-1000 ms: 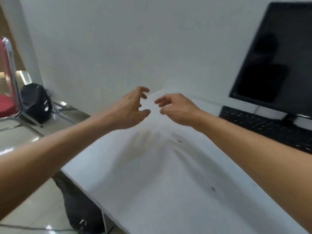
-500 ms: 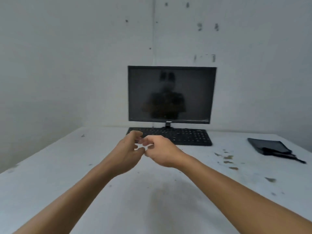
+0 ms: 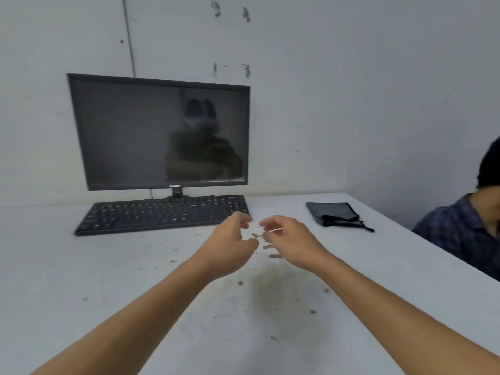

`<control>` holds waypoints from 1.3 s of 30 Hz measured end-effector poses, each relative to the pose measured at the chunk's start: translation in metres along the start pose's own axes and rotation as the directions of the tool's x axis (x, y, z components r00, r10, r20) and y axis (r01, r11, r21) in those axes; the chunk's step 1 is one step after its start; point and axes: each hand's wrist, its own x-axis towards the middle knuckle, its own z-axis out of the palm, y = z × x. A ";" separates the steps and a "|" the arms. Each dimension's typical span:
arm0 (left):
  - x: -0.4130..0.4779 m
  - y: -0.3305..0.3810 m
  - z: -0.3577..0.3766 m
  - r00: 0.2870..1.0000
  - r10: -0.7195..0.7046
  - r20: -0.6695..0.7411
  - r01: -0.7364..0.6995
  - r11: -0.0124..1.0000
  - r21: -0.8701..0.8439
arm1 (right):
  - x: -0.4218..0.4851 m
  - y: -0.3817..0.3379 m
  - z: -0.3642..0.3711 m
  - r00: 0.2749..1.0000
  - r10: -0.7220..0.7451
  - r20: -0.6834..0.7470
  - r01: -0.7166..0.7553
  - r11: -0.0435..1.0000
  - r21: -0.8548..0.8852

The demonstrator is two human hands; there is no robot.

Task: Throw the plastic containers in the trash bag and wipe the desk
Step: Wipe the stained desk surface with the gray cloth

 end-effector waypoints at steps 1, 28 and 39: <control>0.009 0.007 0.011 1.000 0.013 0.026 -0.013 1.000 -0.008 | 0.005 0.016 -0.011 0.999 0.018 -0.028 -0.019 0.999 -0.041; 0.063 0.000 0.009 0.971 -0.184 0.153 0.221 0.934 -0.281 | 0.116 0.073 -0.102 0.884 0.006 -0.467 -0.101 0.979 -0.178; -0.001 0.007 -0.041 0.929 -0.244 0.279 0.352 0.345 -0.870 | -0.010 -0.066 0.015 0.970 -0.240 0.030 0.220 0.926 0.307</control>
